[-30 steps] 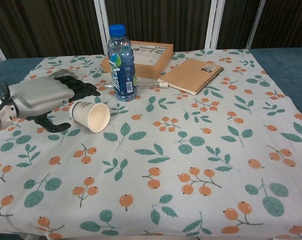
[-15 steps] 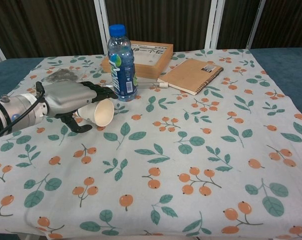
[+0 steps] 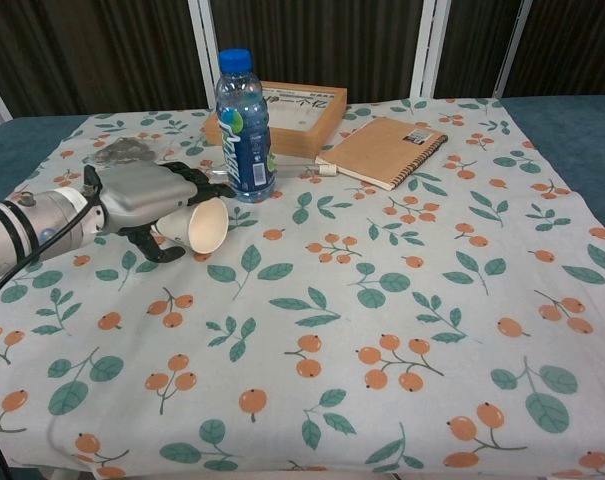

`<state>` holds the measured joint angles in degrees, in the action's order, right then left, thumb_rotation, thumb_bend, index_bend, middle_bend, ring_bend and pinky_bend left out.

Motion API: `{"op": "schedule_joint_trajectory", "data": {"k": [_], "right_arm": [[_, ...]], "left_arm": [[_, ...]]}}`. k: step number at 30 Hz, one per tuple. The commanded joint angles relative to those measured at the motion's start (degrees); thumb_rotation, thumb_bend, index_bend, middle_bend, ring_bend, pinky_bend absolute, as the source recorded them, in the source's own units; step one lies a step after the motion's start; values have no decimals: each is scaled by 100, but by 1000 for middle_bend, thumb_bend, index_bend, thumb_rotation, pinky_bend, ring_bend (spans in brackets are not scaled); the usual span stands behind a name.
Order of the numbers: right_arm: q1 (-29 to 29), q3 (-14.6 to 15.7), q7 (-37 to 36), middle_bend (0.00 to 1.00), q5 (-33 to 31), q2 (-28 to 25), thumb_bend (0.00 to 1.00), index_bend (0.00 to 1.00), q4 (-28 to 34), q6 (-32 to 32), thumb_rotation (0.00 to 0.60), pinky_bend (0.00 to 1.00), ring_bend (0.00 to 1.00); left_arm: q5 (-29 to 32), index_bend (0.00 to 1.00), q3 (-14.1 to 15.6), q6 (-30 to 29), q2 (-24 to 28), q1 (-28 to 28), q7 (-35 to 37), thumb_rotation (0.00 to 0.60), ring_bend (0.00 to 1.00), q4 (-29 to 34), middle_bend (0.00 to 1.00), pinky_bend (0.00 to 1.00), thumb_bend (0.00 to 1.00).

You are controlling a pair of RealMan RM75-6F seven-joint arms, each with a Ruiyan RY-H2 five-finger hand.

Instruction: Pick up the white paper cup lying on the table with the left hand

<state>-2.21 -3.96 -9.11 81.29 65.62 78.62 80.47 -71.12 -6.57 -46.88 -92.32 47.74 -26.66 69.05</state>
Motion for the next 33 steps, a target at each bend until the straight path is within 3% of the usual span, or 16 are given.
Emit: {"op": "schedule_joint_trajectory", "data": {"k": [1, 6, 15, 20, 24, 26, 28, 33], "right_arm": [[-8, 4, 14, 0, 5, -5, 71, 0, 14, -13, 600, 0, 0], [-21, 3, 45, 0, -15, -20, 72, 0, 45, -52, 600, 0, 0], [-26, 4, 78, 0, -20, -56, 72, 0, 103, -62, 600, 0, 0], [-24, 4, 113, 0, -33, -64, 72, 0, 120, -66, 600, 0, 0], [-27, 6, 113, 0, -36, -64, 72, 0, 122, -75, 600, 0, 0], [-32, 12, 117, 0, -37, -61, 72, 0, 126, -93, 600, 0, 0], [-43, 48, 93, 0, -17, -70, 72, 0, 169, -155, 600, 0, 0], [-60, 45, 153, 0, -41, -118, 72, 0, 254, -192, 600, 0, 0]], "left_arm": [[-12, 67, 2, -47, -23, 1, 26, 600, 0, -36, 205, 67, 367], [-71, 194, 12, -159, -68, -32, 183, 600, 0, -99, 313, 82, 370], [-332, 242, -50, -571, 36, -226, 1038, 600, 30, 193, 359, 101, 371], [-288, 241, -187, -667, 246, -511, 2552, 600, 33, 703, 352, 101, 371], [-281, 241, -203, -629, 301, -558, 2893, 600, 34, 779, 352, 99, 371], [-208, 243, -252, -600, 334, -658, 3429, 600, 33, 881, 357, 98, 371], [-67, 245, -348, -465, 389, -847, 4622, 600, 30, 987, 362, 98, 371], [-574, 249, -207, -552, 322, -1017, 5862, 600, 28, 595, 363, 103, 371]]}}
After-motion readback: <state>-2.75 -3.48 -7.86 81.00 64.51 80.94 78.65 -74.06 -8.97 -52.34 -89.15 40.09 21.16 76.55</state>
